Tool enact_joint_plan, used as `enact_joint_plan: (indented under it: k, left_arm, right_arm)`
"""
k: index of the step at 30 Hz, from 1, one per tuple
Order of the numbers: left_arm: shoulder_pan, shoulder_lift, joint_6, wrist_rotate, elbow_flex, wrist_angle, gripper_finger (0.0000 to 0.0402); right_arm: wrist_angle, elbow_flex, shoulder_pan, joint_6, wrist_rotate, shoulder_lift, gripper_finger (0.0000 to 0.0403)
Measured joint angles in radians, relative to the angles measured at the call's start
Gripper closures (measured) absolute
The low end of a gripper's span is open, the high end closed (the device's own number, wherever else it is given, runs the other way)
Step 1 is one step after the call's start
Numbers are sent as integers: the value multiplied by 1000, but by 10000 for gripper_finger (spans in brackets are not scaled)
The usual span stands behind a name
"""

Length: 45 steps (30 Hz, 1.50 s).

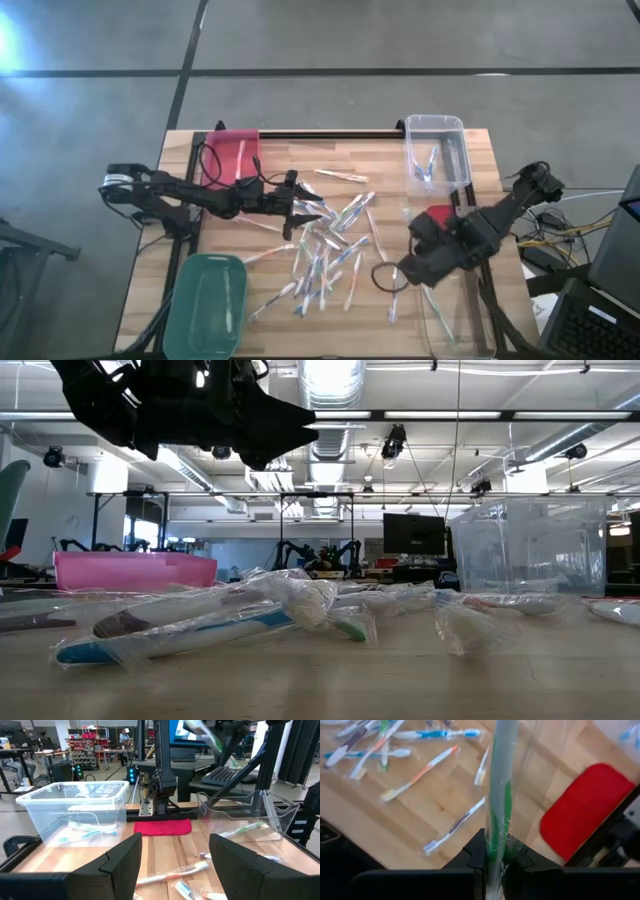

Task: Pick & Place Toothbrushes
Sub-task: Put the green toothbrush into the green bin

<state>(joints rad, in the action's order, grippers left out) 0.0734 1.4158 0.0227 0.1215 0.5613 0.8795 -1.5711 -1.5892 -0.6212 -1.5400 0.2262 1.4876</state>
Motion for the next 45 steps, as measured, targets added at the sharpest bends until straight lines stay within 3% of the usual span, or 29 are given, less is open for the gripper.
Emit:
enact_joint_plan:
  k: [11,18,34,45]
  left_arm:
    - [0,0,0,0,0,0,165]
    - [0,0,0,0,0,0,165]
    - [0,0,0,0,0,0,165]
    - [0,0,0,0,0,1,165]
  right_arm:
    - [2,94,-211,-295,-7,0,381]
    - [55,195,-293,-419,-125,0,381]
    - [498,436,-398,-492,-298,1,381]
    - [582,541,-402,-549,-428,1,381]
